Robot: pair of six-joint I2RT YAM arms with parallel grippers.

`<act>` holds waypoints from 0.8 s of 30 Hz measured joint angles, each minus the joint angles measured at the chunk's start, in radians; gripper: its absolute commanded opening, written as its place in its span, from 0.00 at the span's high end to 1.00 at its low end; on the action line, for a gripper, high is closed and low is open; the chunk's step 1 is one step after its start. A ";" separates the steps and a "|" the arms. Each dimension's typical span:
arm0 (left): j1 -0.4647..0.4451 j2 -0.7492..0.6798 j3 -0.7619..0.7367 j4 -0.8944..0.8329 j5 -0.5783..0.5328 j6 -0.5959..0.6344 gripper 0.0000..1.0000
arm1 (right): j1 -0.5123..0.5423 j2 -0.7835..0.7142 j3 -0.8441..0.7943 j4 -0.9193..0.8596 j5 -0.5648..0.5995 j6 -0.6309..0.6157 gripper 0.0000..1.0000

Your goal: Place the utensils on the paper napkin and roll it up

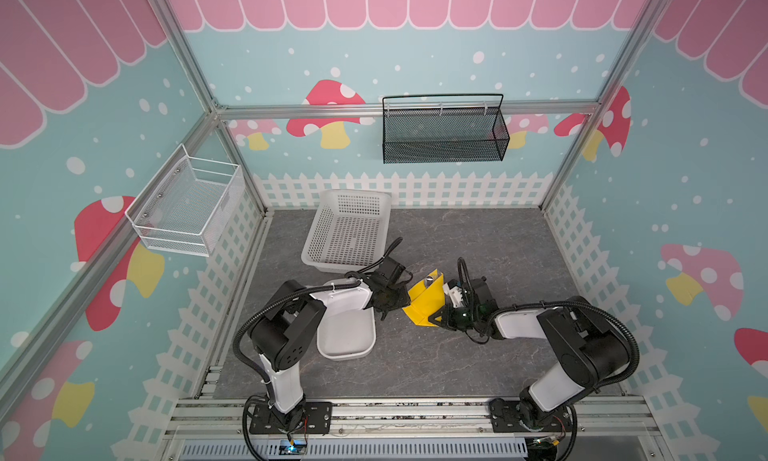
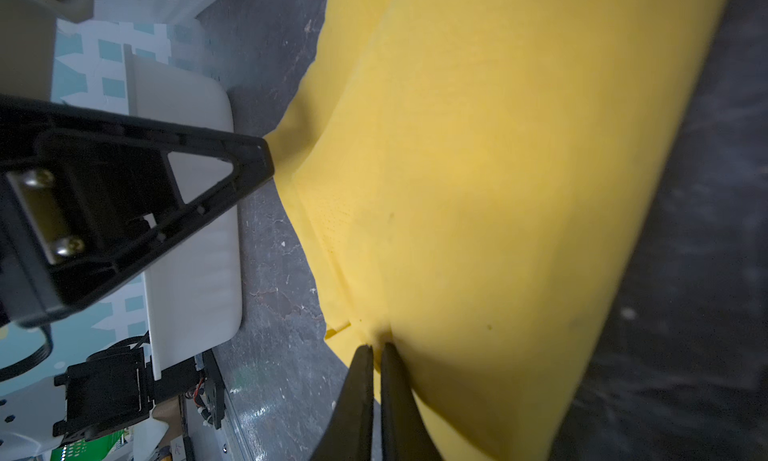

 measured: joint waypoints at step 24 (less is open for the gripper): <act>-0.003 0.009 -0.051 0.113 0.040 -0.106 0.92 | 0.004 0.000 0.002 0.000 0.008 -0.002 0.89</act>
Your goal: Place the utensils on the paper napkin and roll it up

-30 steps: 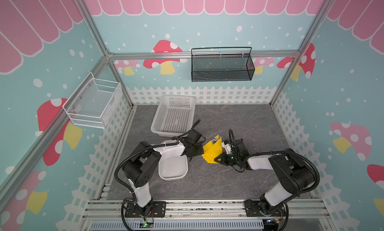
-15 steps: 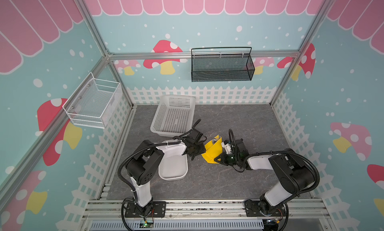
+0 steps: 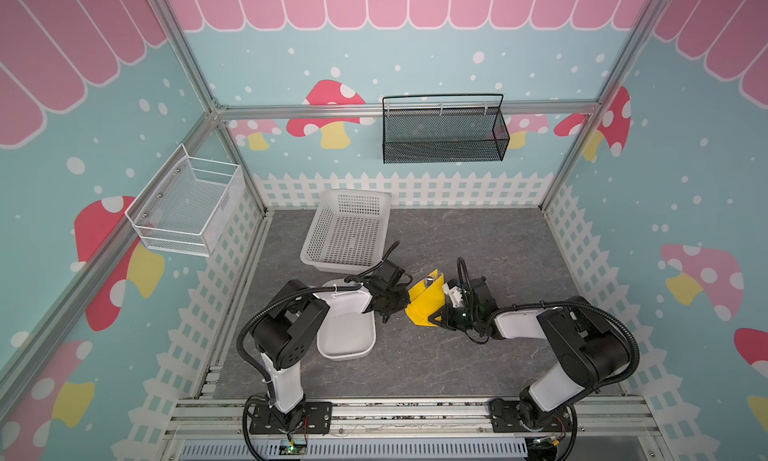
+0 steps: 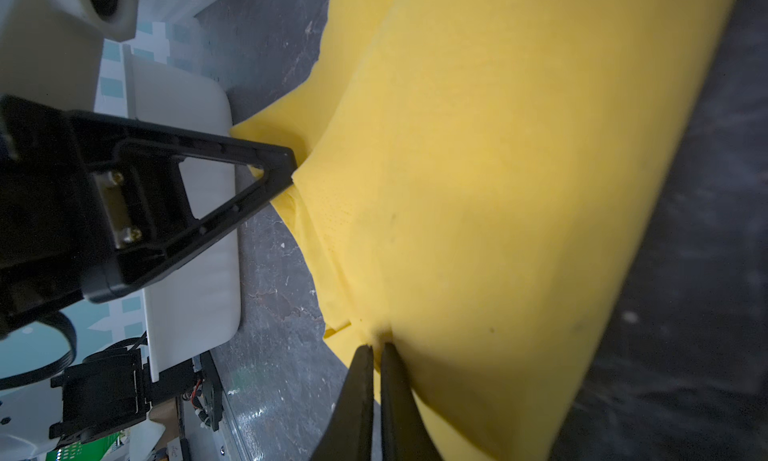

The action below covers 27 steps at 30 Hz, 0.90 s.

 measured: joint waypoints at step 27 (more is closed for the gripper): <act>-0.071 -0.048 0.103 0.024 0.085 -0.009 0.97 | 0.000 0.000 0.013 -0.023 0.010 -0.001 0.90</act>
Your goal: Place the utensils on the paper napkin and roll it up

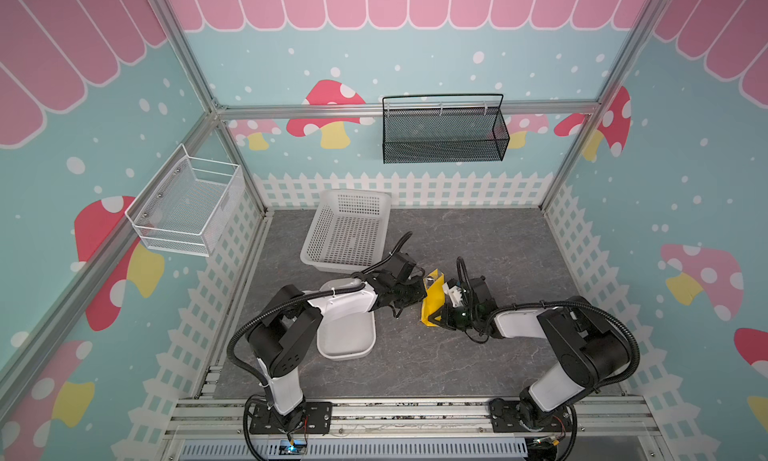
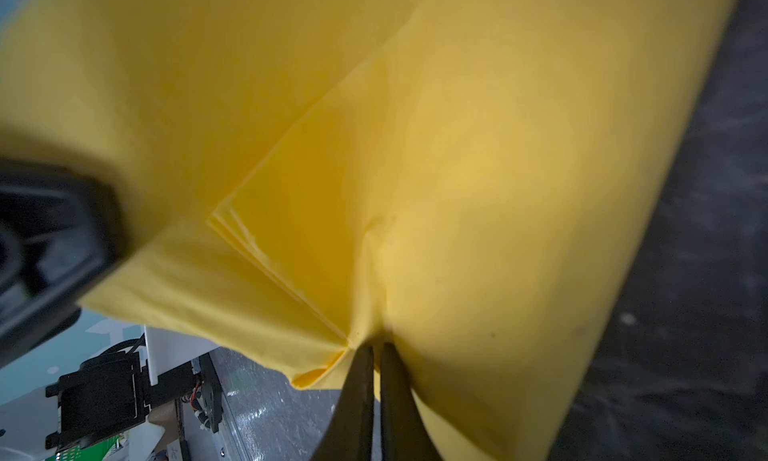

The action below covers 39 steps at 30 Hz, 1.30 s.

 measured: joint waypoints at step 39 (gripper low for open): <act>-0.023 0.158 0.053 0.165 0.098 -0.175 0.98 | -0.020 -0.199 -0.034 -0.146 0.158 -0.007 0.90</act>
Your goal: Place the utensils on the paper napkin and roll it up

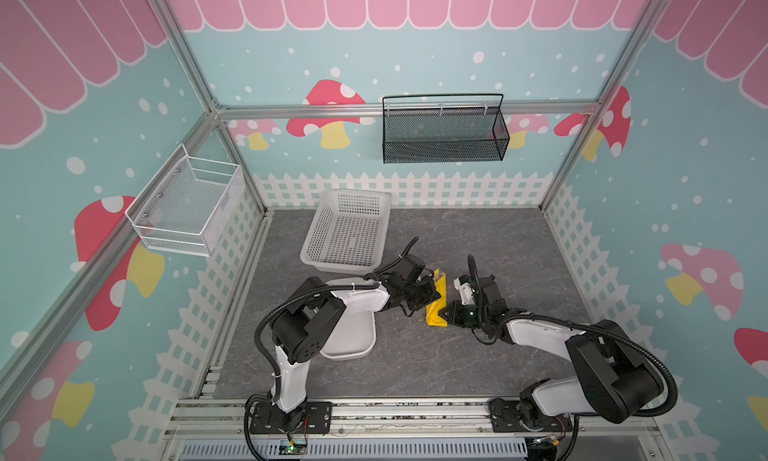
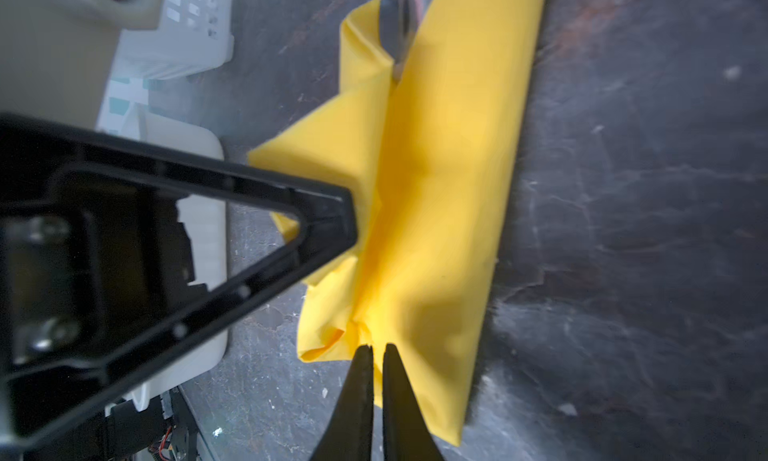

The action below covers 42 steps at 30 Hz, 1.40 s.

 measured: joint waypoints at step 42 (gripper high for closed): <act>-0.060 0.098 0.097 0.040 -0.007 -0.097 0.97 | -0.006 0.075 -0.009 0.032 -0.028 -0.040 0.91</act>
